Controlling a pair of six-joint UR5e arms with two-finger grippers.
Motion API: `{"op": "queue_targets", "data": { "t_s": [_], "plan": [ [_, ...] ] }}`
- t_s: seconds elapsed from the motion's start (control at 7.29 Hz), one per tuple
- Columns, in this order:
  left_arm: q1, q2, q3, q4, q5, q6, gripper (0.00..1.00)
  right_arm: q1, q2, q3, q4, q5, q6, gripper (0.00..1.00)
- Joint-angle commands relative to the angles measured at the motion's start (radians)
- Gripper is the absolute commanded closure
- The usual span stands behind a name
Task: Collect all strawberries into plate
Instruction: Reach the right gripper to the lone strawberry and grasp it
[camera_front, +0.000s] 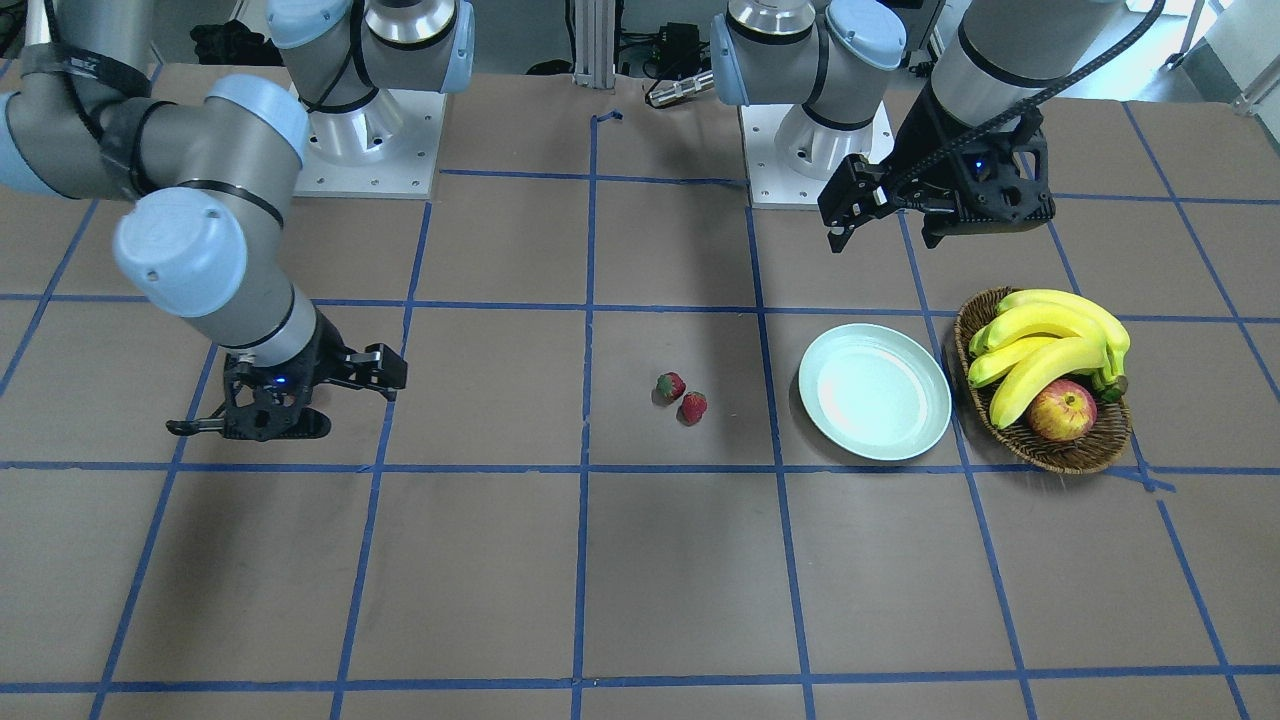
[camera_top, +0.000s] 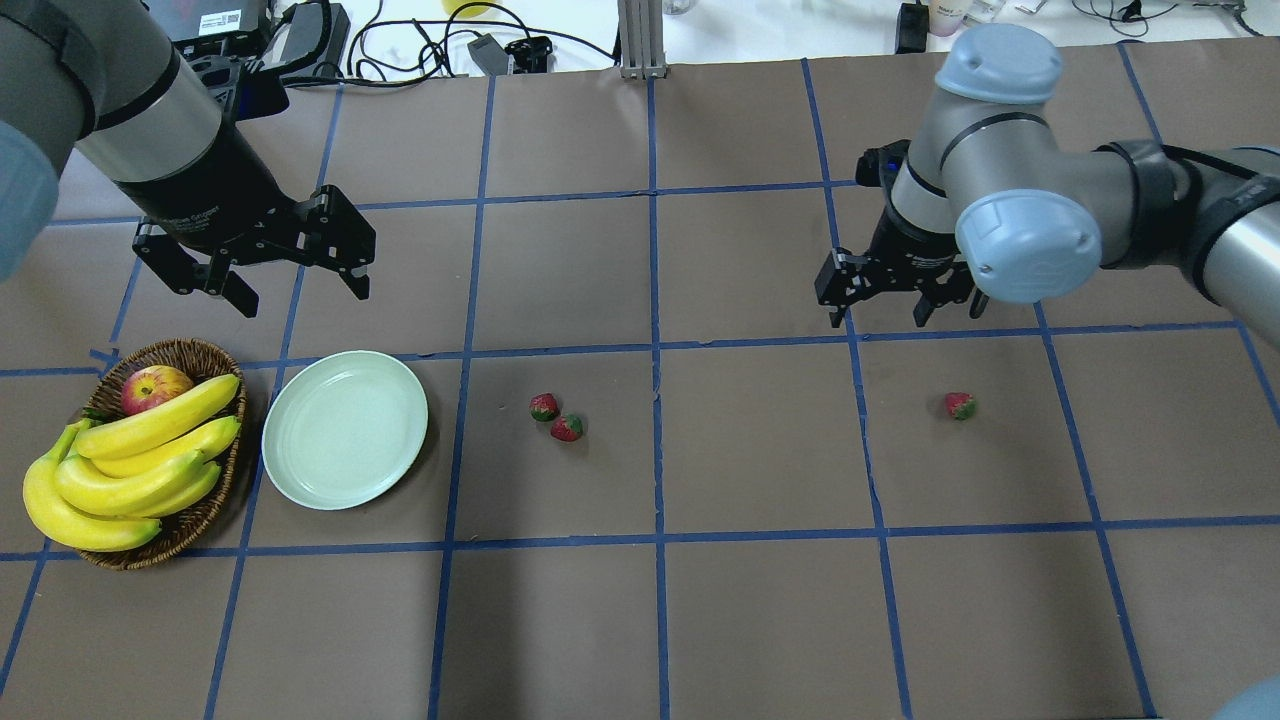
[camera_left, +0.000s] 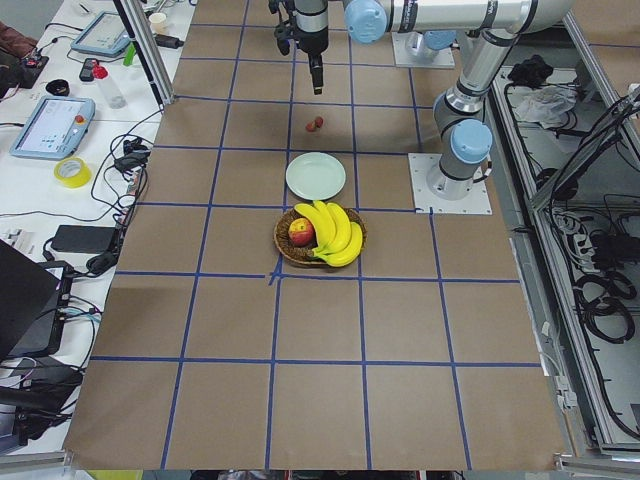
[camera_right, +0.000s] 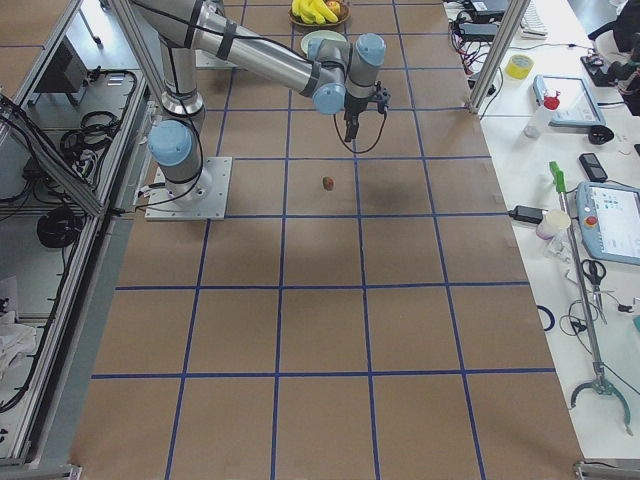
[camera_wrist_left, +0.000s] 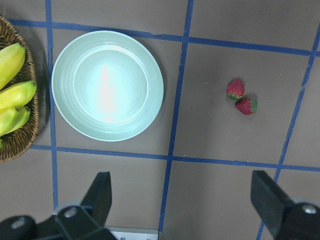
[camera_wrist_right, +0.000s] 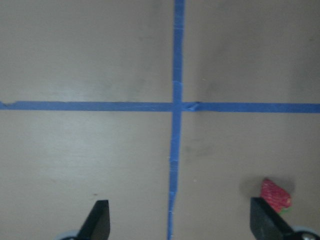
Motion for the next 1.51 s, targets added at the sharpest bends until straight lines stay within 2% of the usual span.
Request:
{"op": "queue_targets", "data": {
  "t_s": [0.0, 0.27, 0.41, 0.55, 0.69, 0.82, 1.1, 1.23, 1.37],
  "plan": [
    [-0.001, 0.0, -0.001, -0.001, -0.001, 0.0, 0.0, -0.138, -0.005, 0.12, -0.017, -0.013, -0.16, 0.0],
    [-0.001, 0.0, -0.001, -0.001, -0.002, 0.0, 0.0, -0.144, -0.003, 0.252, -0.211, -0.044, -0.165, 0.0],
    [-0.001, 0.0, -0.001, -0.001, -0.002, -0.004, 0.0, -0.144, 0.004, 0.284, -0.29, -0.042, -0.169, 0.01],
    [-0.001, 0.0, -0.001, 0.001, -0.002, -0.002, 0.0, -0.144, 0.012, 0.295, -0.306, -0.041, -0.172, 0.04],
    [-0.001, 0.0, -0.001, 0.001, -0.004, 0.0, 0.0, -0.144, 0.013, 0.296, -0.309, -0.042, -0.175, 0.19],
    [-0.001, 0.0, -0.001, 0.001, -0.002, 0.001, 0.0, -0.144, 0.016, 0.293, -0.327, -0.044, -0.2, 0.46],
    [-0.001, 0.0, -0.001, -0.001, -0.001, 0.003, 0.0, -0.144, 0.024, 0.291, -0.338, -0.046, -0.204, 0.74],
    [-0.001, 0.0, -0.001, -0.001, 0.001, 0.004, 0.0, -0.144, 0.024, 0.288, -0.338, -0.047, -0.204, 0.98],
    [-0.001, 0.0, -0.001, -0.001, 0.003, 0.004, 0.0, -0.144, 0.021, 0.286, -0.339, -0.046, -0.195, 1.0]
  ]
}}
